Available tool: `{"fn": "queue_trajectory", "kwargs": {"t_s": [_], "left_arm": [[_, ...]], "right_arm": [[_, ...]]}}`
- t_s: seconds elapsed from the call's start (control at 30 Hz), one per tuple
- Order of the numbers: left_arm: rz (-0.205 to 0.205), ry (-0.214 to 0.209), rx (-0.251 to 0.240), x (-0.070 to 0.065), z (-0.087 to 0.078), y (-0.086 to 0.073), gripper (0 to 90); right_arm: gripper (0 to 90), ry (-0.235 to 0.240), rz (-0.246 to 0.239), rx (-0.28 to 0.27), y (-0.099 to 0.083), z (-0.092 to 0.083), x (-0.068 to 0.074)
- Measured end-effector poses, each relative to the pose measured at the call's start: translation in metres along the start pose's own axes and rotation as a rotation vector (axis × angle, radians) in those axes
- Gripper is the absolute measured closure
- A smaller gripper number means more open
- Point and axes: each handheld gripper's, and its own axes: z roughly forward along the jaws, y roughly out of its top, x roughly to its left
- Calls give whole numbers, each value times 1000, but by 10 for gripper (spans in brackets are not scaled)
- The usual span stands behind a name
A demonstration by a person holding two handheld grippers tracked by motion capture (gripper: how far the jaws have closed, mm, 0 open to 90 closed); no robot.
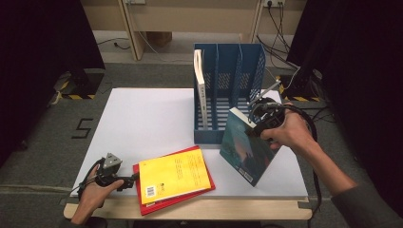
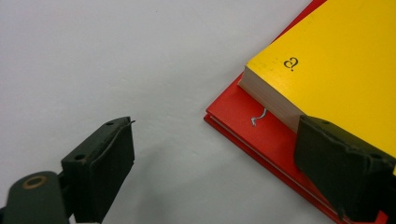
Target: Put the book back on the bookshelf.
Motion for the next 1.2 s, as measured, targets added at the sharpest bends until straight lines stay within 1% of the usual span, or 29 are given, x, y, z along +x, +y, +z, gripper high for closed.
{"fn": "queue_trajectory", "kwargs": {"t_s": [0.13, 0.2, 0.23, 0.3, 0.33, 0.57, 0.67, 0.87, 0.93, 1.0, 1.2], "left_arm": [[-4, -1, -3, 0, 0, 0, 117], [-8, 0, -5, 0, 0, -1, 117], [-9, 0, -5, 0, 0, -1, 118], [-8, 1, -7, 0, 0, -1, 118], [-8, 1, -7, -1, 0, -1, 118], [-9, 2, -7, -1, 0, -1, 118], [-10, 1, -6, -1, 0, -1, 117], [-7, 5, -6, -1, 0, -1, 117], [-7, 4, -7, -1, 0, -1, 118], [-8, 2, -6, -1, 0, -1, 117], [-12, 2, -7, 0, 1, -1, 108]], "right_arm": [[717, 10, 0, 9, 1, 2, 0], [714, 20, 11, 12, 0, 2, -1], [712, 23, 19, 24, 0, 3, -1], [708, 22, 10, 40, 0, 4, 1], [708, 24, 8, 38, -1, 4, 1], [703, 23, 17, 61, -10, 5, 1], [703, 23, 10, 65, -11, 5, 3], [702, 25, 16, 89, -13, 8, 4], [708, 28, 28, 93, -14, 10, 3], [728, 40, 32, 91, -15, 10, 1], [744, 37, 31, 88, -14, 9, -4]]}}
